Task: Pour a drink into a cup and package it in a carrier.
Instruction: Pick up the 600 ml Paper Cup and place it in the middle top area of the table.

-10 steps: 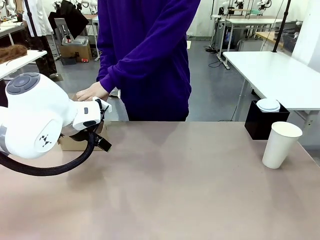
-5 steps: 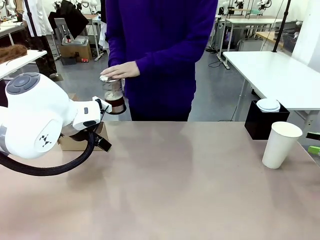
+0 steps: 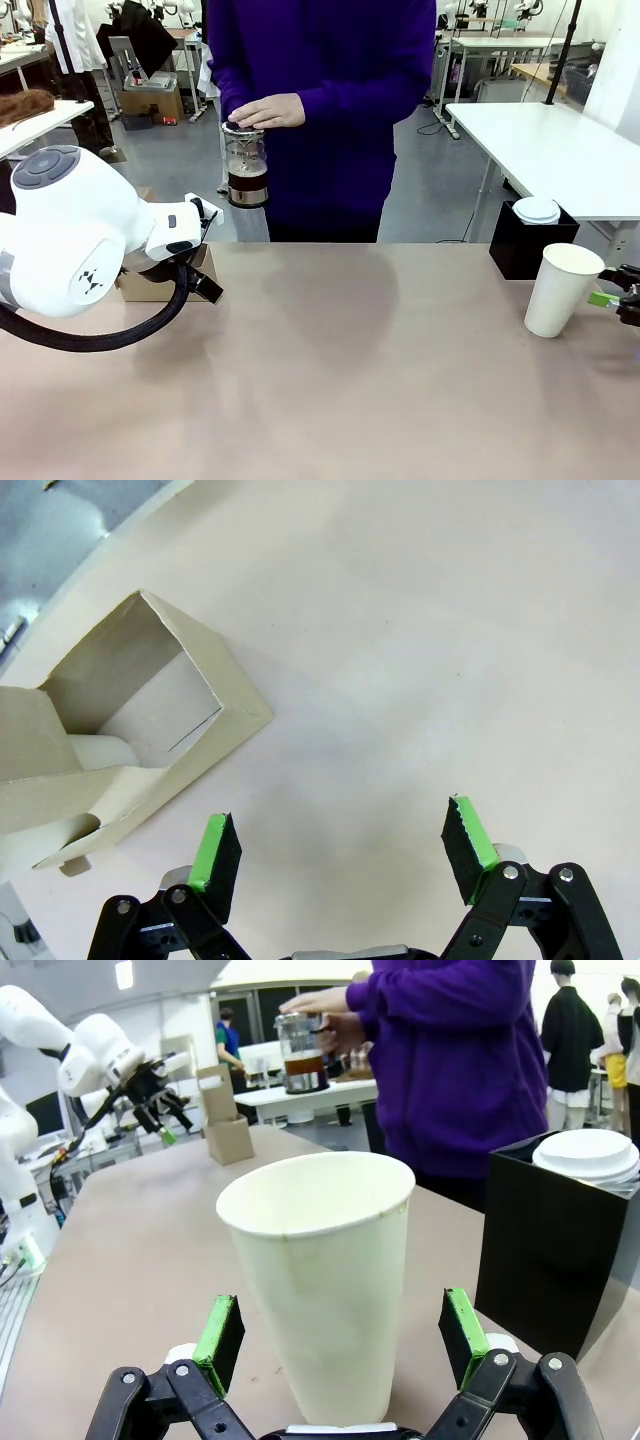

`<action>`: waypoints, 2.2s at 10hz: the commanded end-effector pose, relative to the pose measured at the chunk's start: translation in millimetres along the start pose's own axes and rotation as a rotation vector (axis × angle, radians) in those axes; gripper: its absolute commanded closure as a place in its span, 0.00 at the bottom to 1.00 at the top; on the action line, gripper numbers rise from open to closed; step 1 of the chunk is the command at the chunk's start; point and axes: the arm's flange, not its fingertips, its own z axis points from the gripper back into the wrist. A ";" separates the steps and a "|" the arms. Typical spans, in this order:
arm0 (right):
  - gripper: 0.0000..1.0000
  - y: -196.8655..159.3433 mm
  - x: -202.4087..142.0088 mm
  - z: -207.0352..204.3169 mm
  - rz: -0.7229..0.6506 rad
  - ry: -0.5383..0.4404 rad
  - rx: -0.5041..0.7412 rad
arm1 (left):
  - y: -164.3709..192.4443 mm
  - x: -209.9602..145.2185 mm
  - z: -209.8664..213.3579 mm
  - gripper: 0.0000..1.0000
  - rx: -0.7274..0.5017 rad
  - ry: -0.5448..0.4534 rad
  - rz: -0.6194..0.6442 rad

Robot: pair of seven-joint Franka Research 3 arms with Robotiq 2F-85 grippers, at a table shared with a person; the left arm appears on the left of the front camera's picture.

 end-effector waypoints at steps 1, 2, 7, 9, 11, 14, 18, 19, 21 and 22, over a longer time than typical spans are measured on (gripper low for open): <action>0.00 1.2 -5.6 -16.1 0.047 -0.029 -0.045 | 0.1 -0.1 0.3 0.00 -0.001 -0.001 0.000; 0.00 1.0 -7.7 -21.6 0.036 -0.024 -0.039 | 0.1 -0.1 0.3 0.00 -0.001 -0.001 0.000; 0.00 -2.4 -23.5 -57.6 0.001 0.041 0.024 | 0.1 -0.1 0.3 0.00 -0.001 -0.001 0.000; 0.00 -2.8 -26.7 -71.1 -0.010 0.037 0.041 | 0.1 -0.1 0.3 0.00 -0.001 -0.001 0.000; 0.12 -0.9 -30.0 -74.7 -0.014 0.018 0.061 | 0.1 -0.1 0.3 0.00 -0.001 -0.001 0.000; 0.12 3.5 -28.4 -70.8 -0.032 0.036 0.073 | 0.1 -0.1 0.3 0.00 -0.001 -0.001 0.000; 0.12 41.6 15.4 -106.9 -0.117 0.010 -0.027 | 0.1 -0.1 0.3 0.00 -0.001 -0.001 0.000; 0.12 47.8 33.1 -130.0 -0.138 0.000 -0.059 | 0.1 -0.1 0.3 0.00 -0.001 -0.001 0.000; 0.12 67.1 61.0 -169.6 -0.128 -0.020 -0.111 | 0.1 -0.1 0.3 0.00 -0.001 -0.001 0.000; 0.12 71.3 73.3 -191.9 -0.116 -0.021 -0.114 | 0.1 -0.1 0.3 0.00 -0.001 -0.001 0.000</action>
